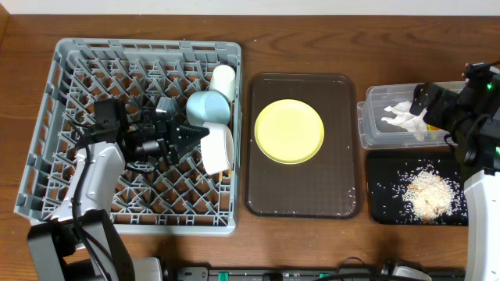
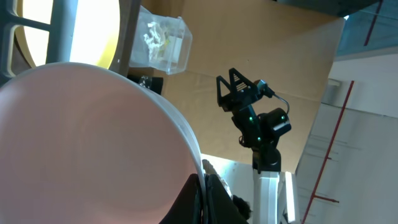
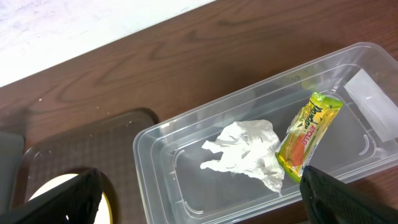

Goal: Sort waste into correct bins and load items into the dishwasher rack
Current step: 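Carry the pink bowl into the rack and set it down, then release the pink bowl and move the left gripper to the yellow plate, then grasp the yellow plate edge with the left gripper and lift it, then carry the yellow plate to the rack's back and stand it upright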

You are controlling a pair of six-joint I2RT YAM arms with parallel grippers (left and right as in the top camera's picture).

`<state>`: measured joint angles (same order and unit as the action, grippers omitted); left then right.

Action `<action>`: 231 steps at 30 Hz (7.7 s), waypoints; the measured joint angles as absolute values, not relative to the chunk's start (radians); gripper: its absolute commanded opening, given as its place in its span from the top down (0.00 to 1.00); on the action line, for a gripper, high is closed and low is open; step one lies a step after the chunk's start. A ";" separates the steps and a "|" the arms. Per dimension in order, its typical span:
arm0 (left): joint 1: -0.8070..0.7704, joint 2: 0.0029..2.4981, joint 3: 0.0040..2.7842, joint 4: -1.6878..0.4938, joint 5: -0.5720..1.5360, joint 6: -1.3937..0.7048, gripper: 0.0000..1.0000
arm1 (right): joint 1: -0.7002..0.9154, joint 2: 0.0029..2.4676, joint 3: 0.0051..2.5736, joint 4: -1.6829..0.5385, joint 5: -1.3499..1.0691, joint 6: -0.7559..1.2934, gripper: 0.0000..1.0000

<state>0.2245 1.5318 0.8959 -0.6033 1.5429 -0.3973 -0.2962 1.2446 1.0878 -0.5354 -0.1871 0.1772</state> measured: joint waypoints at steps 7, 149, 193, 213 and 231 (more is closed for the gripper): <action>0.224 1.532 0.896 -0.602 1.437 -0.400 0.94 | -0.296 1.245 1.088 -0.535 -0.187 0.177 0.01; -0.746 1.837 1.105 -0.484 0.089 -0.443 0.66 | -0.296 1.245 1.088 -0.542 -0.187 0.177 0.01; -0.429 1.267 1.198 -0.385 -0.982 0.215 0.94 | -0.296 1.245 1.088 -0.543 -0.187 0.177 0.01; -0.232 1.599 1.198 -0.360 -0.967 0.263 0.94 | -0.296 1.245 1.088 -0.542 -0.187 0.177 0.01; -0.402 1.605 1.198 -0.528 -0.728 0.070 0.60 | -0.296 1.245 1.088 -0.542 -0.187 0.177 0.01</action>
<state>-0.4015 1.6051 1.1976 -0.5278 -0.7277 0.0696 -0.2962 1.2446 1.0878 -0.5423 -0.1875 0.1772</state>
